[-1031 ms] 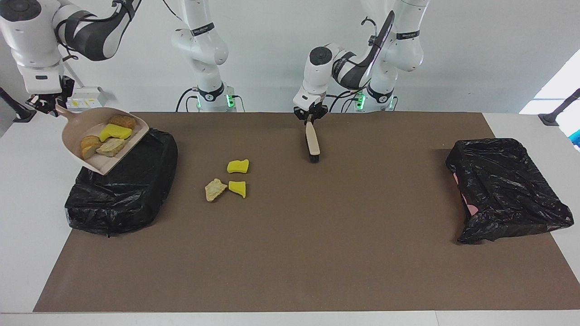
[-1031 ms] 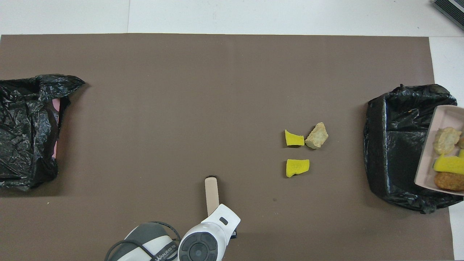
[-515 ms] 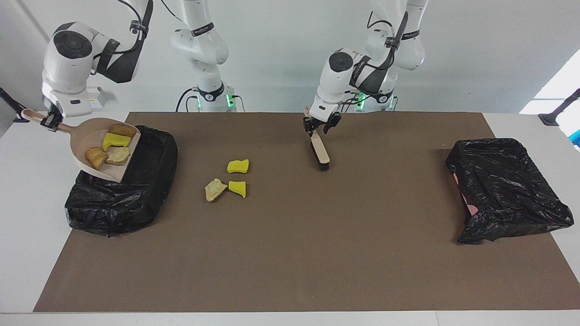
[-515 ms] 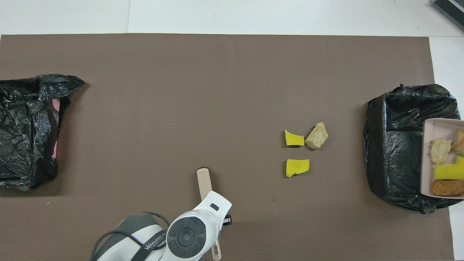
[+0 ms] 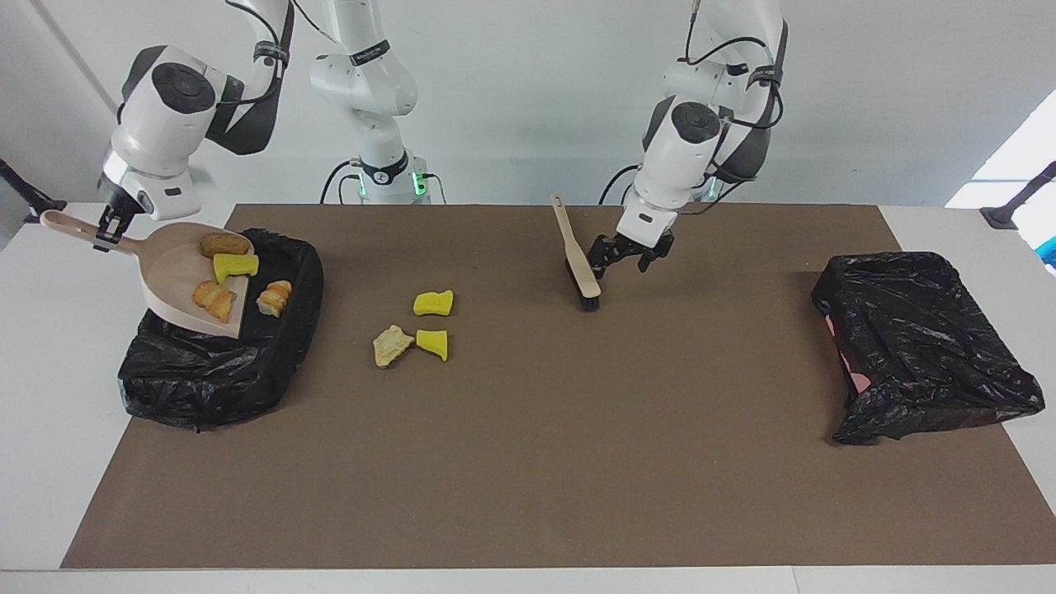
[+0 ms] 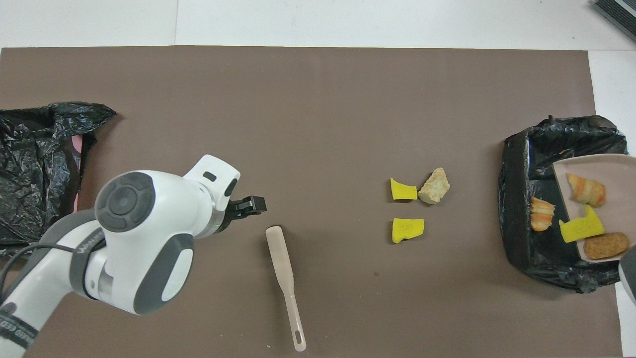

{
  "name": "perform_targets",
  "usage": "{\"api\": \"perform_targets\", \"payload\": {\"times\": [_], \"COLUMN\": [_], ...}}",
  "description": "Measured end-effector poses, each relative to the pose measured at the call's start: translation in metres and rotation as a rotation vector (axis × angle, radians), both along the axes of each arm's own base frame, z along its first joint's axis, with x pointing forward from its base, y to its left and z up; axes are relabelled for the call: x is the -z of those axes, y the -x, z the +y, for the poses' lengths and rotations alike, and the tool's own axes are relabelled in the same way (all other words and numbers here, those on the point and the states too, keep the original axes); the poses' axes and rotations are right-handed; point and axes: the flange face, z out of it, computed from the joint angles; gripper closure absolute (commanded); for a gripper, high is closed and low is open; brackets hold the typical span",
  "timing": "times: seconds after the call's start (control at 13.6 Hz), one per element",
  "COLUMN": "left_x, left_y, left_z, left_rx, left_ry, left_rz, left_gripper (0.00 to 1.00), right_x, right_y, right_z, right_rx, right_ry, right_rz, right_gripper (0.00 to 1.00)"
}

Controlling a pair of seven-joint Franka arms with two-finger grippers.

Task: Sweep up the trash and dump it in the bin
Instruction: 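Tip the dustpan over the bag while the left gripper drops the brush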

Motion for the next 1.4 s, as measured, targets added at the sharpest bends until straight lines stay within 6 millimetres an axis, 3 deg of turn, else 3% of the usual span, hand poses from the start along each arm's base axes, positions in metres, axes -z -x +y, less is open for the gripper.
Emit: {"api": "perform_targets", "payload": {"times": [0.37, 0.59, 0.74, 1.03, 1.25, 1.4], "left_x": [-0.044, -0.064, -0.078, -0.120, -0.148, -0.155], "left_y": [-0.049, -0.076, -0.089, -0.096, -0.091, -0.089], "left_z": [0.064, 0.094, 0.121, 0.176, 0.188, 0.196], "left_rx": [0.109, 0.191, 0.239, 0.287, 0.289, 0.287], "left_ry": [-0.038, -0.066, -0.076, -0.094, -0.111, -0.110], "left_rz": [-0.023, -0.021, -0.021, 0.006, 0.034, 0.040], "left_gripper": [0.00, 0.00, 0.00, 0.00, 0.00, 0.00], "right_x": [-0.007, -0.020, -0.039, -0.091, -0.095, -0.085], "right_y": [-0.005, 0.001, 0.010, 0.043, 0.051, 0.046], "right_z": [0.027, 0.023, 0.014, 0.004, 0.021, 0.049], "right_rx": [-0.039, -0.043, -0.036, 0.003, 0.095, 0.179], "right_ry": [0.117, 0.183, 0.213, 0.219, 0.049, -0.073], "right_rz": [-0.014, -0.019, -0.031, -0.086, -0.150, -0.213], "right_gripper": [1.00, 1.00, 1.00, 1.00, 1.00, 1.00]}}
